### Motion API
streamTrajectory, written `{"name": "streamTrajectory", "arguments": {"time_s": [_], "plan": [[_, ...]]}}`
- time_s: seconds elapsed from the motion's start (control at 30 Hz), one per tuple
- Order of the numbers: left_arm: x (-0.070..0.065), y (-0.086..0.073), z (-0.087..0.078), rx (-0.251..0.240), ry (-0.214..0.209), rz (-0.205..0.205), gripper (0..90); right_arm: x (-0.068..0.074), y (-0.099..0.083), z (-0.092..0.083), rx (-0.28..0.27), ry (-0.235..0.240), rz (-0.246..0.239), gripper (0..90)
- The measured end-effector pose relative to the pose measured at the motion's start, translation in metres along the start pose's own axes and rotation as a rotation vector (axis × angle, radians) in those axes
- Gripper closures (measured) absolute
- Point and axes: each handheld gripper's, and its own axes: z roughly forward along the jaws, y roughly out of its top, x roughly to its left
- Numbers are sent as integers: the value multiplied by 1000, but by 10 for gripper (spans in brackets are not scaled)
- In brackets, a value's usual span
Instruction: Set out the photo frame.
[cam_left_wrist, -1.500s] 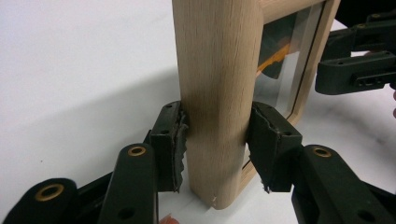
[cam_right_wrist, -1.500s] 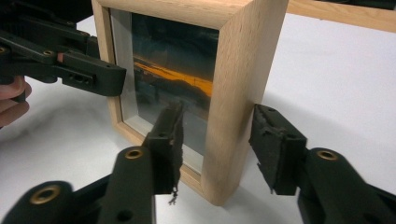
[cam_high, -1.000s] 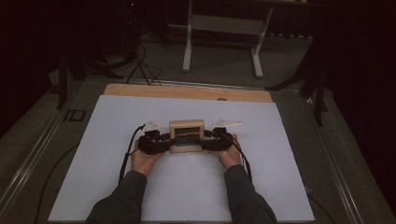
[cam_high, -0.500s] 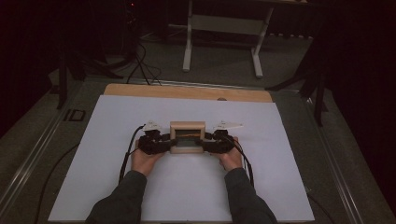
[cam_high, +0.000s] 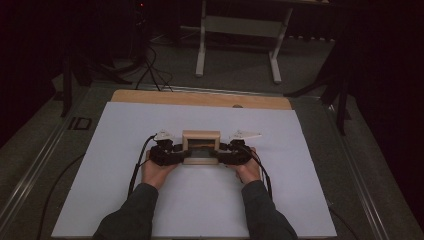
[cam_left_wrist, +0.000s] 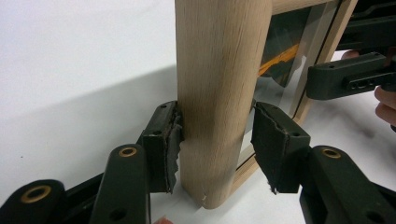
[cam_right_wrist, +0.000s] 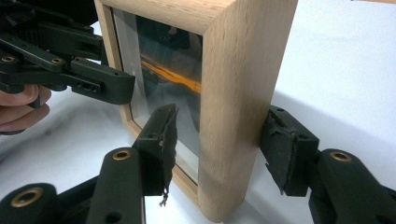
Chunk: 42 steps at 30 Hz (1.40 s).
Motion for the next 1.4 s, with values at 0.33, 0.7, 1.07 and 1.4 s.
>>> {"name": "streamTrajectory", "arguments": {"time_s": [0.33, 0.7, 1.07, 1.4], "plan": [[1, -1, 2, 28, 22, -17, 399, -2, -4, 2, 30, -10, 2, 402], [-7, -1, -16, 25, 78, 60, 392, 5, 0, -18, 30, -52, -52, 344], [-9, -9, -49, 23, 123, 132, 388, 15, -11, -38, 70, -79, -117, 328], [-1, -32, -82, 29, 134, 112, 389, 17, -25, -66, 104, -114, -137, 319]]}}
